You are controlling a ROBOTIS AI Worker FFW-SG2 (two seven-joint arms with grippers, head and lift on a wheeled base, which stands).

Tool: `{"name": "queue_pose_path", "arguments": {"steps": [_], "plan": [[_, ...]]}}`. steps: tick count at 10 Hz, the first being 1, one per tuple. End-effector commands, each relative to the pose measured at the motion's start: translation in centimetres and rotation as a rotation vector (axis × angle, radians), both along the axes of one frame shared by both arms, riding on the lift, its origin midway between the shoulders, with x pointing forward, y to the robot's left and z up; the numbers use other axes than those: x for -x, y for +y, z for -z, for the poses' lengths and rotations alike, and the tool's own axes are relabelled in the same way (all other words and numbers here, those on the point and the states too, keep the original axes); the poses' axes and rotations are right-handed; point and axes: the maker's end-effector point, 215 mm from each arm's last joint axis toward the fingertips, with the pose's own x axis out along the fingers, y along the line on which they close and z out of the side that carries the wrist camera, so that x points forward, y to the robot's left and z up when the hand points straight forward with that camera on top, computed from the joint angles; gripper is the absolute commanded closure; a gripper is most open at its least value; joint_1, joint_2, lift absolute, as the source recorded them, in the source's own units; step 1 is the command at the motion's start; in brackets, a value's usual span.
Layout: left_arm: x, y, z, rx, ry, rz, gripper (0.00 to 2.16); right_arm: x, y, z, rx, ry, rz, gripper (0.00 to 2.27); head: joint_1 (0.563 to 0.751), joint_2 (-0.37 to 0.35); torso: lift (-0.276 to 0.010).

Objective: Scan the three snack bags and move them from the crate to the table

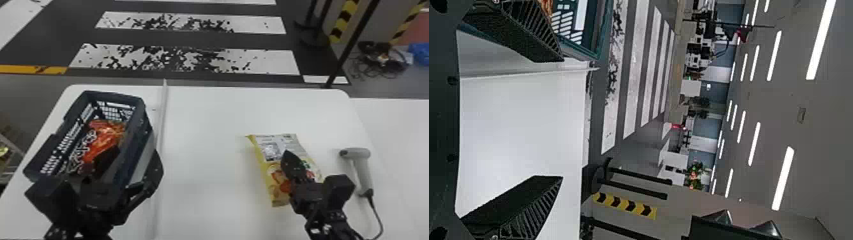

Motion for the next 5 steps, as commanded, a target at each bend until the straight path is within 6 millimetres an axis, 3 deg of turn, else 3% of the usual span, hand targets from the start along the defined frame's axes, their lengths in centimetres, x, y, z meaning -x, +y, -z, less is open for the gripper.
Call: {"name": "queue_pose_path", "arguments": {"steps": [1, 5], "plan": [[0.1, -0.2, -0.1, 0.003, -0.004, 0.002, 0.02, 0.9, 0.3, 0.9, -0.002, 0.001, -0.004, 2.17, 0.695, -0.015, -0.062], [-0.1, -0.6, 0.1, 0.011, -0.009, 0.007, 0.02, 3.1, 1.2, 3.0, -0.005, 0.023, 0.03, 2.17, 0.695, -0.01, -0.062]]}}
